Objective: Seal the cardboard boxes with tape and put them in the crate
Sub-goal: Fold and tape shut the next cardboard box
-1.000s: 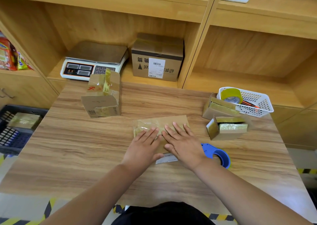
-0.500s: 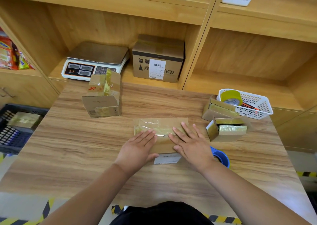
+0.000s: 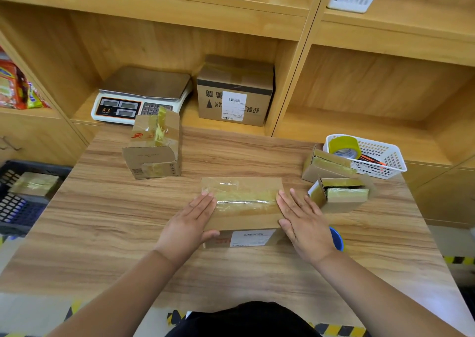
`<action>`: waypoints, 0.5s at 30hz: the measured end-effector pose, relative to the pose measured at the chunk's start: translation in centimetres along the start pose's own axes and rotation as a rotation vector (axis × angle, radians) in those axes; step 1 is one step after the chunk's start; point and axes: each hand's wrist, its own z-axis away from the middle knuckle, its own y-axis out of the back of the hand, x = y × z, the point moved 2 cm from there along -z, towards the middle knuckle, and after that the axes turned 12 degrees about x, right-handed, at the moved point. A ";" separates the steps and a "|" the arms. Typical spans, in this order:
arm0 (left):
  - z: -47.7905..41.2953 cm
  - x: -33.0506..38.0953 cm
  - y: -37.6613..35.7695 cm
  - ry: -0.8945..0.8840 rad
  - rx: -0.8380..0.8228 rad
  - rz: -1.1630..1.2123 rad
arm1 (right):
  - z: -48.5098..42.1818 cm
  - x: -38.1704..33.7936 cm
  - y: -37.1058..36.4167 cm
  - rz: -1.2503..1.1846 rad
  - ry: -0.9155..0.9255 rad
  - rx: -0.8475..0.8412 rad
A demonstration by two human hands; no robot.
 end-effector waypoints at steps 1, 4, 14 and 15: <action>0.1 0.1 0.1 -0.002 0.000 0.009 | 0.0 -0.2 -0.1 -0.035 -0.015 0.004; 0.3 0.3 0.0 0.037 -0.017 0.052 | 0.0 -0.5 -0.8 -0.131 -0.133 0.047; 1.0 -0.6 -0.7 0.299 0.179 0.189 | -4.2 -5.1 -0.2 -0.560 -0.457 0.169; 0.9 -0.8 -1.0 0.331 0.172 0.236 | -4.8 -5.4 0.1 -0.563 -0.451 0.184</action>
